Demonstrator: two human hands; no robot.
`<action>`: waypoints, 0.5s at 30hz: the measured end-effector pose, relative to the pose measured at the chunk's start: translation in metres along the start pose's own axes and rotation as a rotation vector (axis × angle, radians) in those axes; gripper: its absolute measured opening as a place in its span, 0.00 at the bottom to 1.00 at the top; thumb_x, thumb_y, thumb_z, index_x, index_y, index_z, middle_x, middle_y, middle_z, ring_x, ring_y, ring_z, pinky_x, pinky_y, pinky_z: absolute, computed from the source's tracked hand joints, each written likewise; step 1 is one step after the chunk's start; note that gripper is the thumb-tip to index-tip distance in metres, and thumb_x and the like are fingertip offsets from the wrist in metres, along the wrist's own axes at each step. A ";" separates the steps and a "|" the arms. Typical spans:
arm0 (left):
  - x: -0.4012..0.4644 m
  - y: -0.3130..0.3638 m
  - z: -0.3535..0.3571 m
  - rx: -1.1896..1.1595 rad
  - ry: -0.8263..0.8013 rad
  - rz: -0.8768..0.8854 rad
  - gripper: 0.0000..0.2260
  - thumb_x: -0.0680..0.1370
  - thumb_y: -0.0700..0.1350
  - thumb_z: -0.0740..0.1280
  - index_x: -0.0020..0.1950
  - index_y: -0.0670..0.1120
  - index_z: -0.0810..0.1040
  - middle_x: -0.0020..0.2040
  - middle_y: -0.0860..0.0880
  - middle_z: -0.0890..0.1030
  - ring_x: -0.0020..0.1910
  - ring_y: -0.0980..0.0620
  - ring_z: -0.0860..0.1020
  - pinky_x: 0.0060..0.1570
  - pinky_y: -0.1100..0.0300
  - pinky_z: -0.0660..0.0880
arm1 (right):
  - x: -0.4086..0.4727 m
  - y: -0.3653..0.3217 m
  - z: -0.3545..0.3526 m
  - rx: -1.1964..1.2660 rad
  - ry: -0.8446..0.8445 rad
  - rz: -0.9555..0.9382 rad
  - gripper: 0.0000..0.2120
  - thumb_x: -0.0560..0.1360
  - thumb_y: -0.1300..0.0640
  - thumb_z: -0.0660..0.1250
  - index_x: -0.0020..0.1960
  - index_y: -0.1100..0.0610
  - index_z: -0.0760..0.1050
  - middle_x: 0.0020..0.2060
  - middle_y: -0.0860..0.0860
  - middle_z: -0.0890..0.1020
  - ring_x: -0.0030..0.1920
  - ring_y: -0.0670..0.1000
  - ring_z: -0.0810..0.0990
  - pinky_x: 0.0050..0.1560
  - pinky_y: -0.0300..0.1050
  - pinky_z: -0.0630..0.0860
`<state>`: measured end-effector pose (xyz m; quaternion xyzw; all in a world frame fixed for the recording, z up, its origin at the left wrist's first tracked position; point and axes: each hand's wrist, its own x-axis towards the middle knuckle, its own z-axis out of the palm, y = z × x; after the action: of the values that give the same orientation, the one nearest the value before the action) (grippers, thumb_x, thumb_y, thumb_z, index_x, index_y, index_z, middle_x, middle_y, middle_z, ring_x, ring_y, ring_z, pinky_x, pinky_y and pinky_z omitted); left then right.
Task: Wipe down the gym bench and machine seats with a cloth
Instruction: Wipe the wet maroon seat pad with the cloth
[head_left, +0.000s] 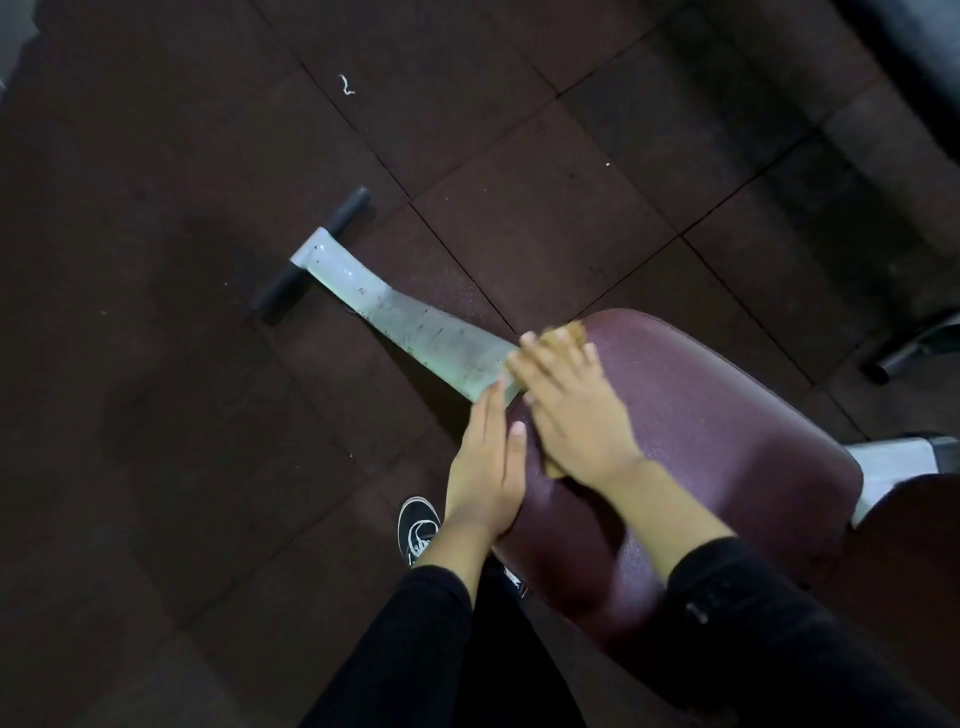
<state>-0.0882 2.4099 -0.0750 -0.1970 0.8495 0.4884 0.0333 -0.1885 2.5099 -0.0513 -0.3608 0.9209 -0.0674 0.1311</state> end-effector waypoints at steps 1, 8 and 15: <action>0.000 0.000 -0.003 -0.103 0.058 -0.021 0.29 0.80 0.56 0.48 0.78 0.42 0.57 0.75 0.47 0.60 0.74 0.53 0.60 0.69 0.73 0.54 | -0.003 -0.015 0.002 0.050 -0.038 -0.060 0.26 0.76 0.53 0.48 0.72 0.56 0.66 0.72 0.53 0.67 0.73 0.58 0.61 0.73 0.57 0.53; 0.009 0.015 -0.011 0.123 0.097 -0.005 0.30 0.80 0.61 0.49 0.76 0.46 0.63 0.77 0.47 0.59 0.75 0.50 0.57 0.73 0.57 0.54 | -0.014 0.022 -0.012 0.207 0.104 0.236 0.27 0.74 0.54 0.46 0.71 0.55 0.66 0.72 0.53 0.67 0.73 0.56 0.61 0.72 0.60 0.50; 0.011 0.017 0.007 0.341 -0.023 0.085 0.34 0.74 0.60 0.59 0.76 0.44 0.63 0.74 0.47 0.66 0.72 0.45 0.62 0.72 0.47 0.60 | -0.018 0.069 -0.010 0.181 0.038 0.498 0.24 0.80 0.46 0.54 0.75 0.47 0.57 0.76 0.51 0.55 0.76 0.56 0.50 0.74 0.60 0.44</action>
<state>-0.1052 2.4200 -0.0678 -0.1470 0.9271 0.3402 0.0552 -0.2234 2.5728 -0.0531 -0.1086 0.9738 -0.1220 0.1581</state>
